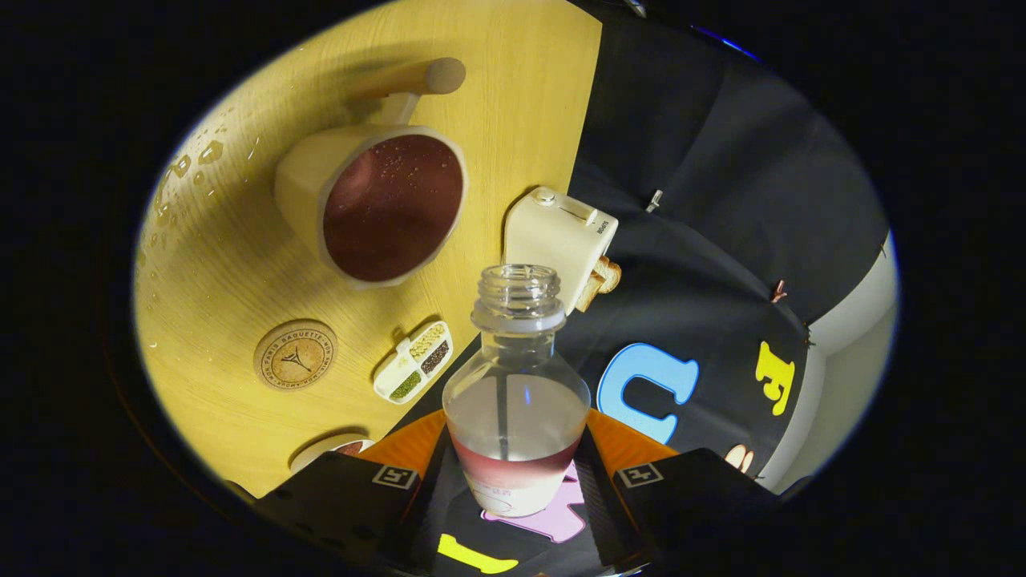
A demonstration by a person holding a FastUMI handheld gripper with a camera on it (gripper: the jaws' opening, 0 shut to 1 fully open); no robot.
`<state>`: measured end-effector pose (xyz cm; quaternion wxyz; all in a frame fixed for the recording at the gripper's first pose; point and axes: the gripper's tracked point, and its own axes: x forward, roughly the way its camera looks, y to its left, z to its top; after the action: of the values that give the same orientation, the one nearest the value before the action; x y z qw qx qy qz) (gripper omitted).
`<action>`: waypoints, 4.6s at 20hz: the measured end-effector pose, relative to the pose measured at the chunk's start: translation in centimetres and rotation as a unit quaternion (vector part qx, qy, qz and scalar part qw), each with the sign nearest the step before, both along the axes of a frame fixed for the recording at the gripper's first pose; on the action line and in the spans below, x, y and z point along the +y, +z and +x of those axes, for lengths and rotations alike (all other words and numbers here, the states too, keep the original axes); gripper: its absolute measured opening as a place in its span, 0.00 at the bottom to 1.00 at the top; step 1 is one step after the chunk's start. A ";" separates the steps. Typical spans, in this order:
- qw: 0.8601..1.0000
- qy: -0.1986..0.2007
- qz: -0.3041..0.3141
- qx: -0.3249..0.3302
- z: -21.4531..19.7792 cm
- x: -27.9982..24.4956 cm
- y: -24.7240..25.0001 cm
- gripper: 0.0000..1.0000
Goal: Take the bottle from table, then pour the juice into the cup, finally place the bottle on the coaster
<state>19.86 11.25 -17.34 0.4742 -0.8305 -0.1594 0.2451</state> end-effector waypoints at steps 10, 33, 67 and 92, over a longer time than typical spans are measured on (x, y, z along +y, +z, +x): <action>0.946 -0.147 0.269 0.108 0.1 -3.9 2.2 0.75; 0.533 -0.239 0.725 0.364 4.0 -7.8 -2.7 0.75; 0.497 -0.271 0.736 0.372 1.2 -10.4 -1.9 0.98; 0.470 -0.257 0.825 0.180 -23.4 -17.7 19.0 0.97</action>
<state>-3.54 -6.45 1.65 0.9997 0.0044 0.0212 0.0110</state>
